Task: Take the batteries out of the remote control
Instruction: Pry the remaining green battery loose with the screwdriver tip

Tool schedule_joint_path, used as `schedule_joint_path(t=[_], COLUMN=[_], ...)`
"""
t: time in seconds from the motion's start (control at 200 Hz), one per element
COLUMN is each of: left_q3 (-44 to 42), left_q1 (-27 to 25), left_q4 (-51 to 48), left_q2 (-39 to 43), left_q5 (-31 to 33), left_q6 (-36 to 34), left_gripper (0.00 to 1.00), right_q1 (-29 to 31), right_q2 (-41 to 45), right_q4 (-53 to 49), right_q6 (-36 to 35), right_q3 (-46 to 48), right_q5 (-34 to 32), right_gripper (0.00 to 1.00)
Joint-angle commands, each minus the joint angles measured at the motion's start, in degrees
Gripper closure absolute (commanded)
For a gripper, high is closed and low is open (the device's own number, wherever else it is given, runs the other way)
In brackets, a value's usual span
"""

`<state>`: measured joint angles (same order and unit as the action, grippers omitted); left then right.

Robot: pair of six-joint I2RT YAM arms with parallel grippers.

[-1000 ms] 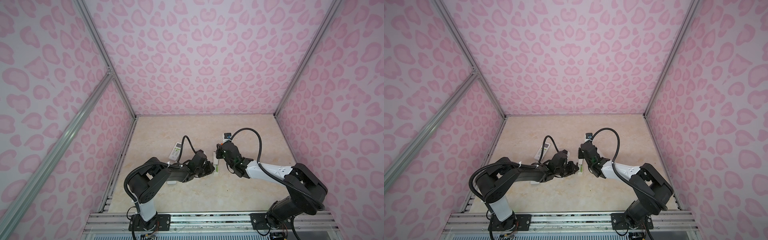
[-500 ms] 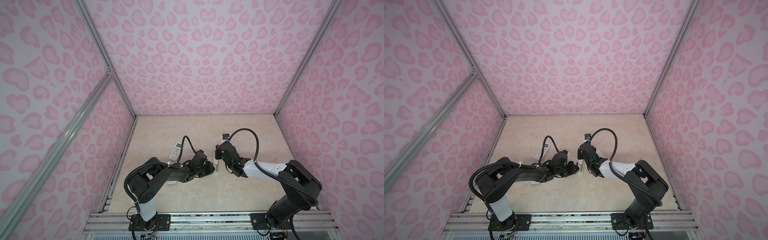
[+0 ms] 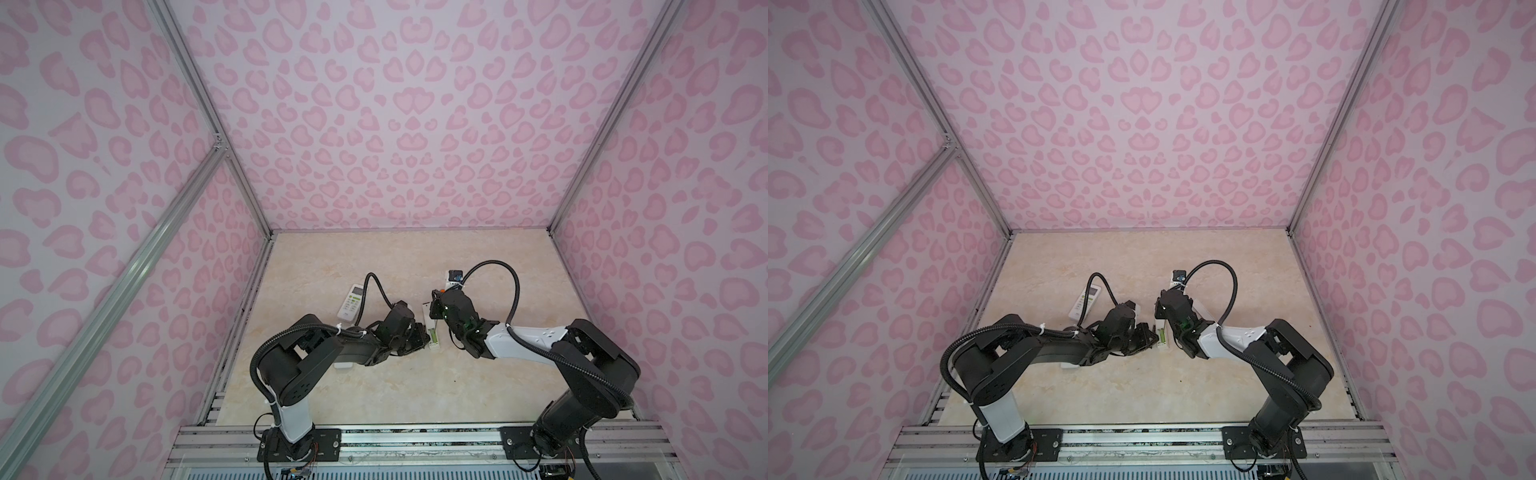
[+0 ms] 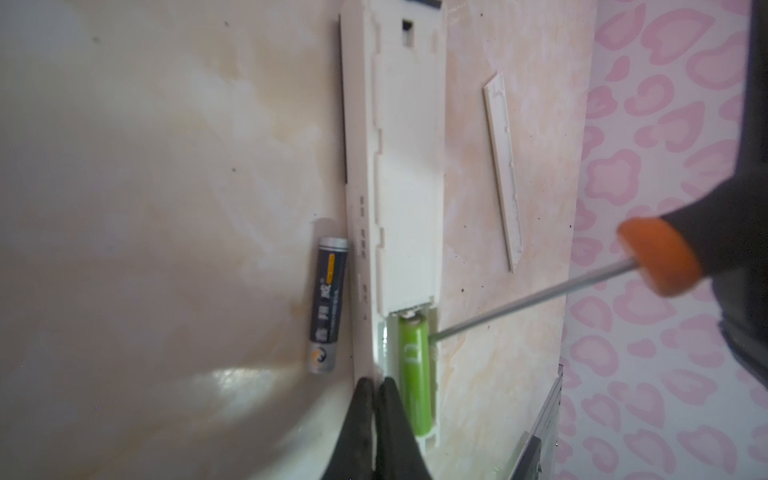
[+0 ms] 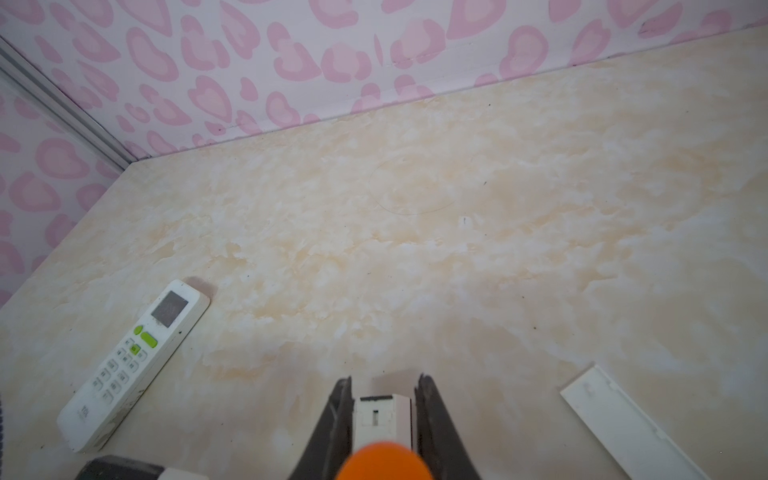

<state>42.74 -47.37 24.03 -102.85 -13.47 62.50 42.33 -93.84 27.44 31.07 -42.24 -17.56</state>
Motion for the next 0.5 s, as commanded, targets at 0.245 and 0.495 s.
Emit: schedule_joint_path(t=[0.245,0.495], left_q3=[-0.2,0.2], left_q1=[-0.2,0.0], left_q4=[0.6,-1.1], left_q2=[0.1,2.6], left_q5=[1.0,2.0], left_q6=[0.1,-1.7], left_gripper=[0.92,0.85], right_q1=[-0.3,-2.1], right_q2=[0.7,1.6], right_q4=[0.4,0.1], right_q6=[1.3,2.2], right_q3=[1.1,2.2], right_q5=[-0.9,0.9], right_gripper=[1.0,1.0])
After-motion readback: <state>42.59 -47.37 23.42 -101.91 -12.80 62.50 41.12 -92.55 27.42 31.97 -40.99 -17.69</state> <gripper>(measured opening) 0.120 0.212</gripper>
